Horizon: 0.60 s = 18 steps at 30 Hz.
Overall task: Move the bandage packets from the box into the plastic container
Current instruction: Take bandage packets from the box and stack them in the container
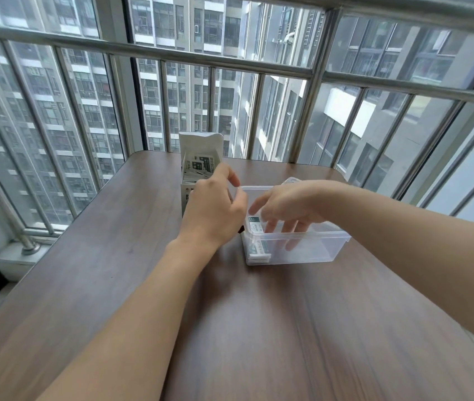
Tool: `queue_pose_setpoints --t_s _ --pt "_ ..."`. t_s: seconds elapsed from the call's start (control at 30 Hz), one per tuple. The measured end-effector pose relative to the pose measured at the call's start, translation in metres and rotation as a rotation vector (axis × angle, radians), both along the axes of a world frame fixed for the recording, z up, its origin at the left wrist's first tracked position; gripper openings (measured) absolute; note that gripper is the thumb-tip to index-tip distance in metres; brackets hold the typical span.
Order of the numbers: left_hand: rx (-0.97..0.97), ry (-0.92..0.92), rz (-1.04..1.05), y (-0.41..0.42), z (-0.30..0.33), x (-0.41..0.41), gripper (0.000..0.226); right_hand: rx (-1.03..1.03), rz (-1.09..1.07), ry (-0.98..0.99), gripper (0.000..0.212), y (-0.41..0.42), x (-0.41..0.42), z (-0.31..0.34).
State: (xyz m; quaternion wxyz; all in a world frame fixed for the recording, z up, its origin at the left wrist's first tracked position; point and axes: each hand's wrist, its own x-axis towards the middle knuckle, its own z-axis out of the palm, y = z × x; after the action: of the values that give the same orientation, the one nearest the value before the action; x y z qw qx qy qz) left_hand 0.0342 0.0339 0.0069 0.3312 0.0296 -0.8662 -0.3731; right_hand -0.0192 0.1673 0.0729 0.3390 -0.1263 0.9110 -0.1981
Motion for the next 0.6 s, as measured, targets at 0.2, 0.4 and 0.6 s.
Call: queue_pose_setpoints --t_s 0.2,0.4,0.6 --pt "-0.025 -0.050 -0.061 0.002 -0.008 -0.004 0.010 0.033 0.052 -0.010 0.042 -0.004 -0.003 -0.013" --pt "-0.023 -0.064 -0.087 0.002 -0.008 -0.003 0.010 0.046 0.078 -0.024 0.041 -0.004 -0.005 -0.010" --pt "-0.137 0.259 0.109 -0.004 0.010 0.012 0.009 0.030 0.116 0.110 0.039 -0.002 -0.001 0.029"
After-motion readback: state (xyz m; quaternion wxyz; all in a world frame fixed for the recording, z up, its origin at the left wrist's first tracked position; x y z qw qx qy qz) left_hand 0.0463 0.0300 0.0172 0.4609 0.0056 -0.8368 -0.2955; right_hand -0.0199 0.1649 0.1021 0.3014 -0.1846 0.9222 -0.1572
